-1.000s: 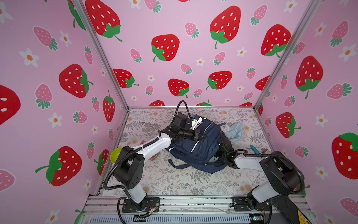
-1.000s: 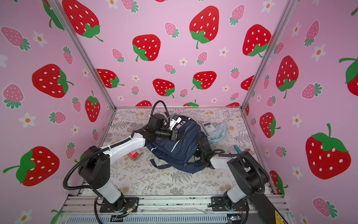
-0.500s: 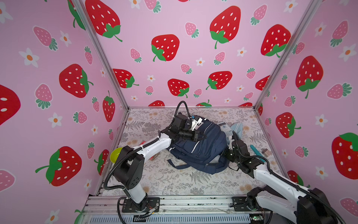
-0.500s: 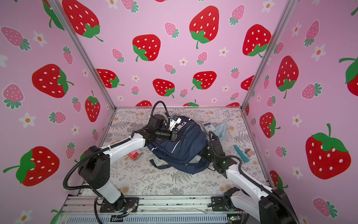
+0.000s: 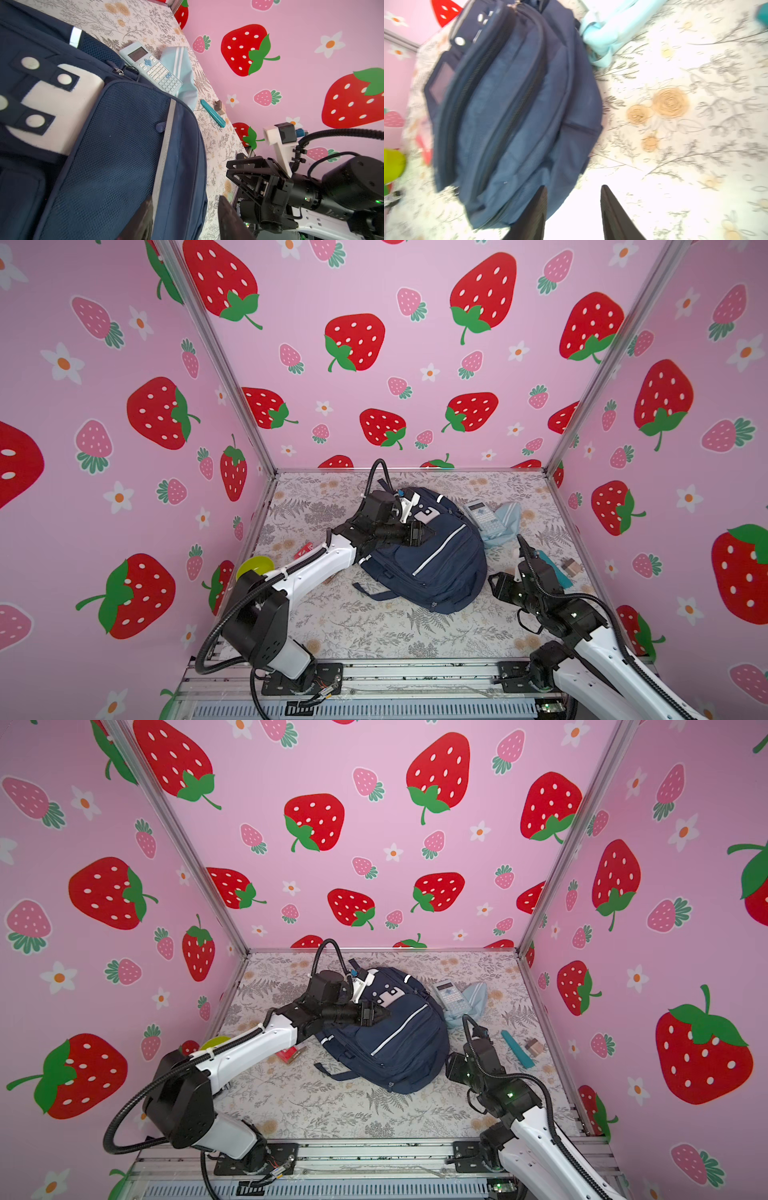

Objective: Pack the student bag

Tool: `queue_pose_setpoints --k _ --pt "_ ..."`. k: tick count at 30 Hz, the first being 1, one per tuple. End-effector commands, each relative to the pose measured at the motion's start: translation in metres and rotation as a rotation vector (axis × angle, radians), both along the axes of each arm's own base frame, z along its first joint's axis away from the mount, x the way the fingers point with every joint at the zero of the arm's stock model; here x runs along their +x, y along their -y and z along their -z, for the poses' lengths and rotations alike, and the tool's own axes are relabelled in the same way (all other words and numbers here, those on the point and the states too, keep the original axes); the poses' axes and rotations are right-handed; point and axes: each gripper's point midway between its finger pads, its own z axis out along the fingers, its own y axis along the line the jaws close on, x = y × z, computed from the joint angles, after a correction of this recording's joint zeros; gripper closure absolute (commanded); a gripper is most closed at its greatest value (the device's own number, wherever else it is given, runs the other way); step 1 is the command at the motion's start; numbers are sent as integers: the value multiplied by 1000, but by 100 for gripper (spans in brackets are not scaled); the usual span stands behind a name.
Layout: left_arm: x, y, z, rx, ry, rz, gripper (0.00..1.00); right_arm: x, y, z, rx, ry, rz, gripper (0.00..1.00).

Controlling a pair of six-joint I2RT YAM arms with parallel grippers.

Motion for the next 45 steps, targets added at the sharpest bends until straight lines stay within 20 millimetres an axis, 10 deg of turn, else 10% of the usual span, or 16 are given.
queue_pose_setpoints --k 1,10,18,30,35,45 --pt "-20 -31 18 92 -98 -117 46 -8 -27 -7 38 18 -121 58" --pt "-100 -79 80 61 -398 -271 24 -44 -98 -2 -85 60 -320 57" --pt "-103 -63 118 -76 -579 -353 20 -94 -164 23 -183 47 -468 54" --pt "-100 -38 162 -35 -721 -390 55 -91 -149 50 -218 -30 -312 51" --pt "-101 -36 163 -26 -695 -383 53 -85 -147 54 -185 -39 -249 52" --pt "-84 -11 140 -113 -636 -305 92 -57 -138 49 -242 -29 -143 57"
